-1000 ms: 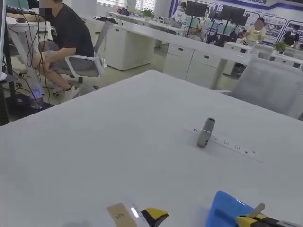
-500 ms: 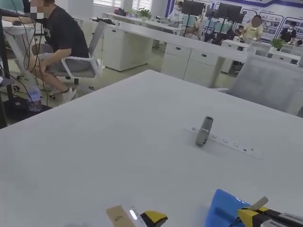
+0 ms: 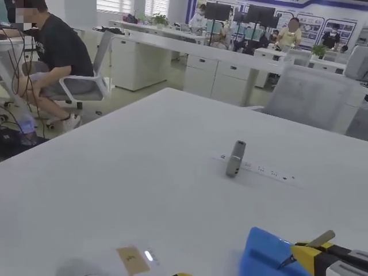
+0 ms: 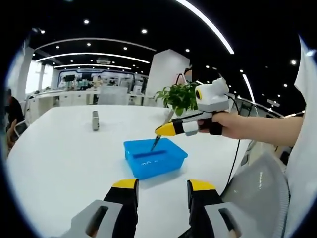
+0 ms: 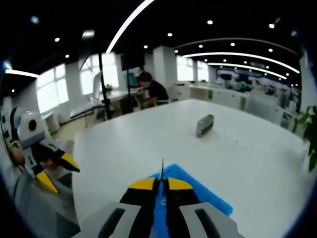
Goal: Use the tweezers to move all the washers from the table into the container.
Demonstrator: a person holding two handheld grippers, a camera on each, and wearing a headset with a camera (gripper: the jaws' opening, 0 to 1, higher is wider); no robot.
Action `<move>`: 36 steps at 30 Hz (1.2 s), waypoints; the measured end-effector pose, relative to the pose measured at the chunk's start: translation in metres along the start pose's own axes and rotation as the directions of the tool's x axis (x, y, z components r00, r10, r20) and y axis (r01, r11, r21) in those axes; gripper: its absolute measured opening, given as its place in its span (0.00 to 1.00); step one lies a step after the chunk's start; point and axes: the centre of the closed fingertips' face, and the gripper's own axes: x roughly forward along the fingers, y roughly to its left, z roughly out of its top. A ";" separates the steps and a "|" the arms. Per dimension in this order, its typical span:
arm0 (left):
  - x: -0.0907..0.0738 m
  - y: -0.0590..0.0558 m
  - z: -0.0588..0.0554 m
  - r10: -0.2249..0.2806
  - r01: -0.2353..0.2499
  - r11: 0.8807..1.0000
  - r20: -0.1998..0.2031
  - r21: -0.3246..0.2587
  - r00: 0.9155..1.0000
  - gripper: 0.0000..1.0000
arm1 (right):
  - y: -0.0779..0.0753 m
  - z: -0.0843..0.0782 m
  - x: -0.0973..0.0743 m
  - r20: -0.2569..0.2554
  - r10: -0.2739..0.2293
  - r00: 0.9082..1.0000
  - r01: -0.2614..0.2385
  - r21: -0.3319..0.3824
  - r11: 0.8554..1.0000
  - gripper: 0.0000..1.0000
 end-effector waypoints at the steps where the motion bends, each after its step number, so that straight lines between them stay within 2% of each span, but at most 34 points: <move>1: 0.000 -0.002 -0.001 -0.024 0.025 1.000 -0.017 0.006 1.000 0.34 | 0.003 0.001 -0.003 0.004 0.005 1.000 -0.005 0.000 1.000 0.03; 3: 0.000 -0.001 -0.001 -0.034 0.036 0.998 -0.043 0.044 0.998 0.25 | 0.010 0.000 -0.009 0.008 0.021 1.000 -0.021 -0.004 1.000 0.03; 5: 0.001 -0.006 0.003 -0.087 0.089 0.995 -0.041 0.047 0.995 0.16 | 0.019 -0.003 -0.014 -0.003 0.047 0.999 -0.047 -0.019 0.999 0.03; 7: 0.001 -0.013 0.008 -0.148 0.149 0.988 -0.046 0.029 0.988 0.15 | 0.028 -0.007 -0.019 -0.014 0.080 0.997 -0.080 -0.024 0.996 0.03; 12: 0.002 -0.021 0.019 -0.219 0.222 0.973 -0.047 0.065 0.975 0.10 | 0.051 -0.024 -0.027 -0.046 0.176 0.983 -0.176 -0.008 0.984 0.03; 14: 0.003 -0.025 0.023 -0.246 0.249 0.965 -0.044 0.078 0.968 0.07 | 0.058 -0.037 -0.029 -0.079 0.209 0.975 -0.211 -0.015 0.977 0.03; 15: 0.004 -0.026 0.023 -0.258 0.261 0.962 -0.051 0.079 0.965 0.07 | 0.062 -0.045 -0.031 -0.106 0.227 0.968 -0.230 -0.022 0.973 0.03; 16: 0.005 -0.026 0.024 -0.263 0.267 0.960 -0.057 0.080 0.963 0.08 | 0.063 -0.048 -0.031 -0.115 0.233 0.966 -0.238 -0.026 0.971 0.03; 17: 0.005 -0.029 0.024 -0.279 0.285 0.954 -0.071 0.095 0.958 0.07 | 0.067 -0.054 -0.032 -0.135 0.247 0.959 -0.253 -0.027 0.967 0.03; 20: 0.008 -0.034 0.028 -0.311 0.320 0.940 -0.087 0.116 0.946 0.06 | 0.083 -0.073 -0.035 -0.214 0.292 0.932 -0.311 -0.063 0.948 0.03; 21: 0.010 -0.037 0.029 -0.329 0.340 0.932 -0.100 0.126 0.939 0.06 | 0.087 -0.077 -0.035 -0.234 0.299 0.925 -0.324 -0.078 0.943 0.03; 22: 0.011 -0.039 0.029 -0.336 0.349 0.928 -0.106 0.133 0.936 0.06 | 0.091 -0.082 -0.036 -0.262 0.305 0.916 -0.340 -0.102 0.935 0.03; 23: 0.012 -0.041 0.030 -0.346 0.360 0.921 -0.115 0.146 0.931 0.06 | 0.095 -0.084 -0.036 -0.276 0.309 0.910 -0.351 -0.120 0.929 0.03; 25: 0.016 -0.046 0.029 -0.368 0.391 0.902 -0.145 0.186 0.918 0.05 | 0.105 -0.086 -0.037 -0.297 0.327 0.897 -0.380 -0.141 0.914 0.03; 27: 0.019 -0.051 0.026 -0.377 0.413 0.874 -0.181 0.257 0.908 0.04 | 0.112 -0.088 -0.037 -0.320 0.338 0.885 -0.404 -0.166 0.900 0.03; 28: 0.020 -0.055 0.023 -0.386 0.434 0.854 -0.210 0.287 0.898 0.02 | 0.114 -0.090 -0.037 -0.334 0.341 0.879 -0.413 -0.177 0.893 0.03; 29: 0.021 -0.057 0.021 -0.389 0.444 0.845 -0.227 0.299 0.893 0.02 | 0.117 -0.093 -0.038 -0.362 0.342 0.867 -0.430 -0.200 0.880 0.03; 30: 0.022 -0.061 0.019 -0.397 0.458 0.833 -0.243 0.309 0.885 0.02 | 0.119 -0.095 -0.038 -0.381 0.340 0.860 -0.441 -0.217 0.871 0.03; 31: 0.023 -0.063 0.018 -0.399 0.463 0.829 -0.248 0.314 0.883 0.03 | 0.121 -0.099 -0.039 -0.408 0.337 0.848 -0.457 -0.243 0.856 0.03; 33: 0.025 -0.067 0.016 -0.410 0.481 0.815 -0.265 0.323 0.873 0.03 | 0.125 -0.103 -0.039 -0.442 0.331 0.834 -0.478 -0.276 0.834 0.03; 36: 0.026 -0.072 0.011 -0.419 0.510 0.784 -0.305 0.354 0.856 0.04 | 0.129 -0.105 -0.039 -0.456 0.330 0.826 -0.488 -0.287 0.824 0.03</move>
